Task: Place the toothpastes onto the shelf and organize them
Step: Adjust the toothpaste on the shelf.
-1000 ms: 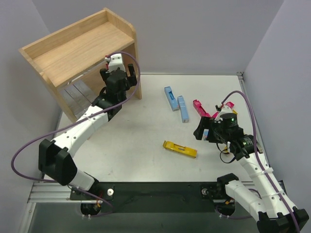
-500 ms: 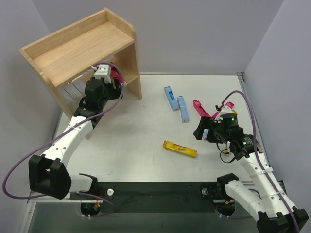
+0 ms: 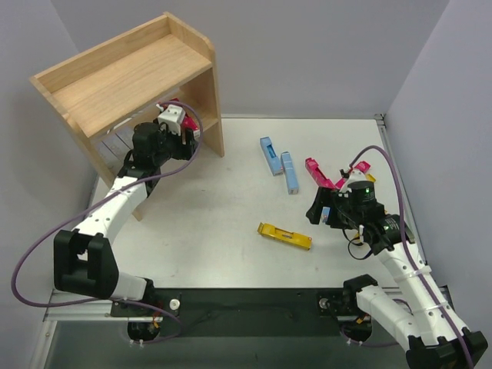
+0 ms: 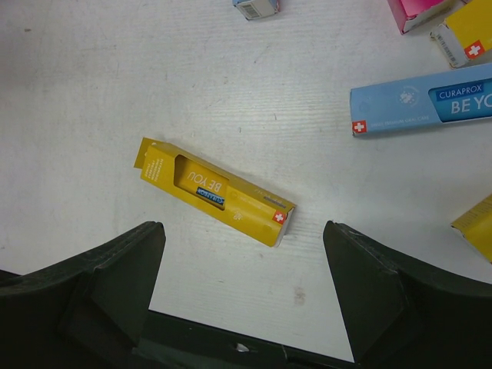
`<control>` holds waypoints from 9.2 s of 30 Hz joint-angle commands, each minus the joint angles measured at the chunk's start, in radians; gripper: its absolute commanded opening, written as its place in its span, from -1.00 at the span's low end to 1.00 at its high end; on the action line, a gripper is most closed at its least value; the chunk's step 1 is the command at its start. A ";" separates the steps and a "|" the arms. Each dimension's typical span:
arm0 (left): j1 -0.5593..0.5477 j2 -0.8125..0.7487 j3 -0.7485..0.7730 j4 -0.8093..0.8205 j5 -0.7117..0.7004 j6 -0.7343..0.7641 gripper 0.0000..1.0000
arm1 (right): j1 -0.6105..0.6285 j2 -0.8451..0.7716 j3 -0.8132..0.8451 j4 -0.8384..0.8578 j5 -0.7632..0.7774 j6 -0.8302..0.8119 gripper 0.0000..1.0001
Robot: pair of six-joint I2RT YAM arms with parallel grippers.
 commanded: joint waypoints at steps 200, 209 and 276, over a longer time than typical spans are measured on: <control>-0.092 0.515 0.387 0.620 -0.422 0.635 -0.11 | -0.020 0.053 0.027 -0.041 0.001 -0.092 0.75; -0.115 0.534 0.410 0.646 -0.467 0.638 -0.11 | -0.020 0.053 0.023 -0.042 0.002 -0.092 0.75; -0.239 0.394 0.287 0.599 -0.934 0.663 -0.63 | -0.024 -0.155 -0.108 -0.015 -0.038 -0.063 0.76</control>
